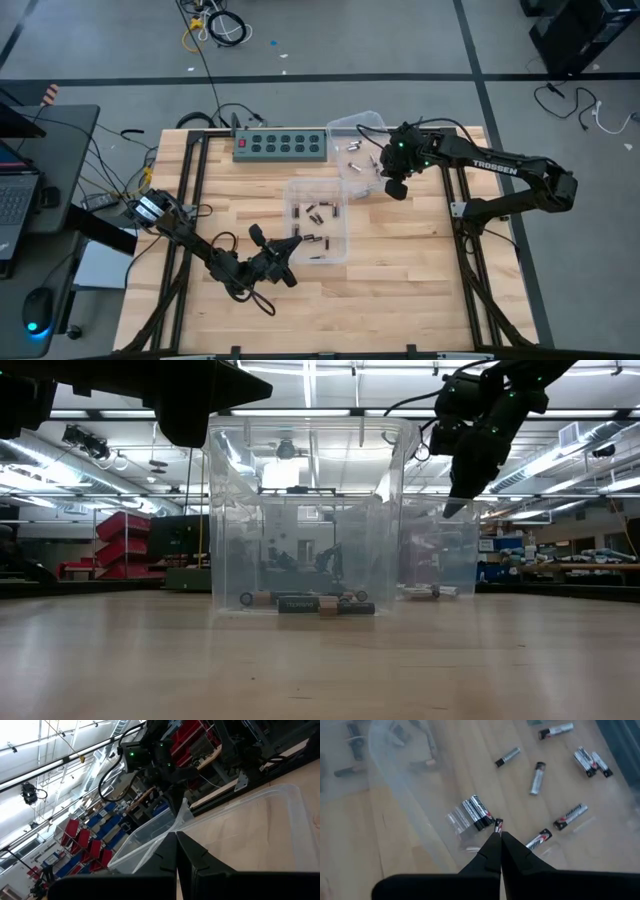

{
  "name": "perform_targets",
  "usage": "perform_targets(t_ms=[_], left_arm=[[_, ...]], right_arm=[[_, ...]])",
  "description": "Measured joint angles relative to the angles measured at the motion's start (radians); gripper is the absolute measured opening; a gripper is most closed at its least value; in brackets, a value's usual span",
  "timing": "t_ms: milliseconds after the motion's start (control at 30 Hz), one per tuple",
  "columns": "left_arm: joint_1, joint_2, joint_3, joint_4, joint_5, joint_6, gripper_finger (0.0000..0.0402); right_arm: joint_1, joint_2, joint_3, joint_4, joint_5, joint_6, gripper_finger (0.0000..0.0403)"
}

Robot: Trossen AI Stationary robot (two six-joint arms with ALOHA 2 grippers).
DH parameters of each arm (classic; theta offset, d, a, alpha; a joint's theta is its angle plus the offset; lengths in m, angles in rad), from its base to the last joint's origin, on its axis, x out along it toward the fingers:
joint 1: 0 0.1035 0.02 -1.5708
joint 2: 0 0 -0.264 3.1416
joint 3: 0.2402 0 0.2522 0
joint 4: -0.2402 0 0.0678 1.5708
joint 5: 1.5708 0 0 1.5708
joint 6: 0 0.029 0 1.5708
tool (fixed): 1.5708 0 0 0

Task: Sort batteries
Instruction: Move the transparent bins to the top right

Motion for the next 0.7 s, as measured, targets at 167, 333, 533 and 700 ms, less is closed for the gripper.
perform_targets(t_ms=[167, 333, 533, 700], left_arm=[[0.000, 0.000, 0.000, 0.000, 0.000, -0.017, 0.0000], [0.000, 0.000, 0.000, -0.005, 0.000, -0.026, 0.0000], [0.000, 0.000, 0.000, -0.009, 0.001, -0.026, 0.0000], [0.000, 0.000, 0.000, -0.009, 0.001, -0.026, 0.0000]], right_arm=[[0.000, 0.000, 0.000, 0.012, -0.041, 0.018, 0.0000], [0.002, 0.000, -0.001, 0.007, -0.075, 0.039, 0.0000], [0.002, 0.000, -0.001, -0.017, -0.153, 0.063, 0.0000], [0.002, 0.000, -0.001, -0.053, -0.200, 0.065, 0.0000]])
